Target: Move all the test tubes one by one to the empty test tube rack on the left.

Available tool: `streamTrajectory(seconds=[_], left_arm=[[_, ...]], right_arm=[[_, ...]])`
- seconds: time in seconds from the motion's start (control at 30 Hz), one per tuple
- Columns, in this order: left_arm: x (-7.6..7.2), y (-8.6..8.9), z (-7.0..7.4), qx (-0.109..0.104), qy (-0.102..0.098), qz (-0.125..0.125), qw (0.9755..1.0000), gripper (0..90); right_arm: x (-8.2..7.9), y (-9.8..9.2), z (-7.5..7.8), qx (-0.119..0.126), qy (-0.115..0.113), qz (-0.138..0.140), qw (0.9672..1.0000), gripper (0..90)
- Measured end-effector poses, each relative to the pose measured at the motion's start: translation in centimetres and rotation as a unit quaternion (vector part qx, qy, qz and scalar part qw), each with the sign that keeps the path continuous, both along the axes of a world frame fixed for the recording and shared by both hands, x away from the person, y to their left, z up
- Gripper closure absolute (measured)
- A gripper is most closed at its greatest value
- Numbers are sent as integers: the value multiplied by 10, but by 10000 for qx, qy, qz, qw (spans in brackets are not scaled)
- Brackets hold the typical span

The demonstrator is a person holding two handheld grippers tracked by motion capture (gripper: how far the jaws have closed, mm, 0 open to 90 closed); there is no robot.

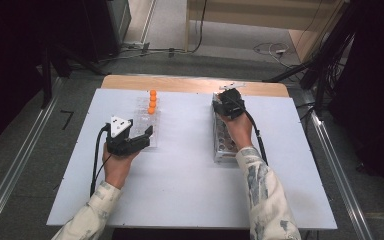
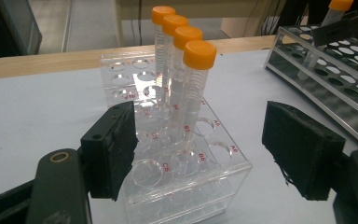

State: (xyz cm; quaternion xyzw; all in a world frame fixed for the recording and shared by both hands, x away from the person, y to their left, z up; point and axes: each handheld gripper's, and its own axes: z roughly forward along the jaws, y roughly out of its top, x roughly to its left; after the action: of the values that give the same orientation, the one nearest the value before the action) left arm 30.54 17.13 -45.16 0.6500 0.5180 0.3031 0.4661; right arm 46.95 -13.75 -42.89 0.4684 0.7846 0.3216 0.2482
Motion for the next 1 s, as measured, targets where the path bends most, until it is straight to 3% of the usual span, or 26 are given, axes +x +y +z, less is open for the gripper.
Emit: streamTrajectory(seconds=[0.2,0.77,1.0], left_arm=[[0,-2,0,9,-1,-39,10000,265],[0,0,0,-23,-1,-35,10000,265],[0,1,0,-11,1,-35,10000,264]], right_arm=[[-1,1,0,-49,-29,29,10000,710],[-6,-1,5,194,-309,-30,9993,714],[-11,-3,14,299,-518,-40,9982,718]])
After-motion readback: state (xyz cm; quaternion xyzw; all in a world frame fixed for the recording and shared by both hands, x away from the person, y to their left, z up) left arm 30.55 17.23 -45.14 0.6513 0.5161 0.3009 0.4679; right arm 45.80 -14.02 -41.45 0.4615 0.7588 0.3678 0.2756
